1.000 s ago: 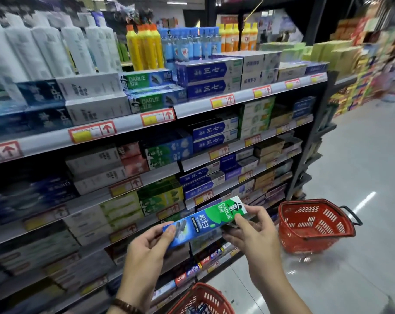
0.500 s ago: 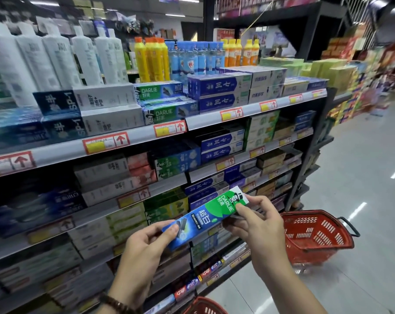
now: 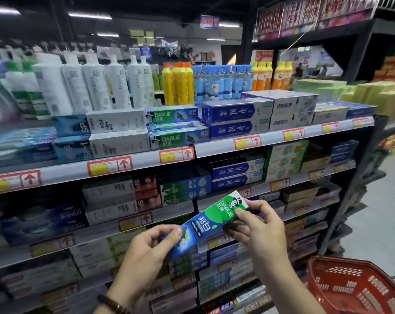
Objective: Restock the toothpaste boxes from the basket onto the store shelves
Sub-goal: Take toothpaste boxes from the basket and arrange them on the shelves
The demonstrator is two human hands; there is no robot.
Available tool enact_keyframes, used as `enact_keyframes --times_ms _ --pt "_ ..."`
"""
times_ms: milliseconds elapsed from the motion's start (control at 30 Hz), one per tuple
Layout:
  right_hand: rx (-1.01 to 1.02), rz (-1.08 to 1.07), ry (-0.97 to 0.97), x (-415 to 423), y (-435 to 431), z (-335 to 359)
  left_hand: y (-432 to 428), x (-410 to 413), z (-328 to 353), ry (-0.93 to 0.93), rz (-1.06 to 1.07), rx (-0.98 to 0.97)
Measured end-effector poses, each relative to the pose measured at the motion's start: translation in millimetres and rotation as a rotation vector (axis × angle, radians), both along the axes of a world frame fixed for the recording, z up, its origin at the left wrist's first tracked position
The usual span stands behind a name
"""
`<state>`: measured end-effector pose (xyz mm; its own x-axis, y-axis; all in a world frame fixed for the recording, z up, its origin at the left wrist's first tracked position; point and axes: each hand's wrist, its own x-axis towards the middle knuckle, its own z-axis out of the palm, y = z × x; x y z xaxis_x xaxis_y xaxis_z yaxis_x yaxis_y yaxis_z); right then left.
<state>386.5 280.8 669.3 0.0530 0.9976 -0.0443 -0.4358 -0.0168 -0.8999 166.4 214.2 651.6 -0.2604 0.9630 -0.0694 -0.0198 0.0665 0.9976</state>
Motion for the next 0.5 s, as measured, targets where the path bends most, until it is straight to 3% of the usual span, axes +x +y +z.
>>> enact_keyframes --times_ms 367,500 --pt "0.011 0.152 0.046 21.0 66.7 0.8 23.6 47.9 8.6 0.307 0.283 0.091" --pt "0.088 0.191 -0.029 20.4 72.5 3.7 25.1 62.7 8.7 0.718 0.439 0.198"
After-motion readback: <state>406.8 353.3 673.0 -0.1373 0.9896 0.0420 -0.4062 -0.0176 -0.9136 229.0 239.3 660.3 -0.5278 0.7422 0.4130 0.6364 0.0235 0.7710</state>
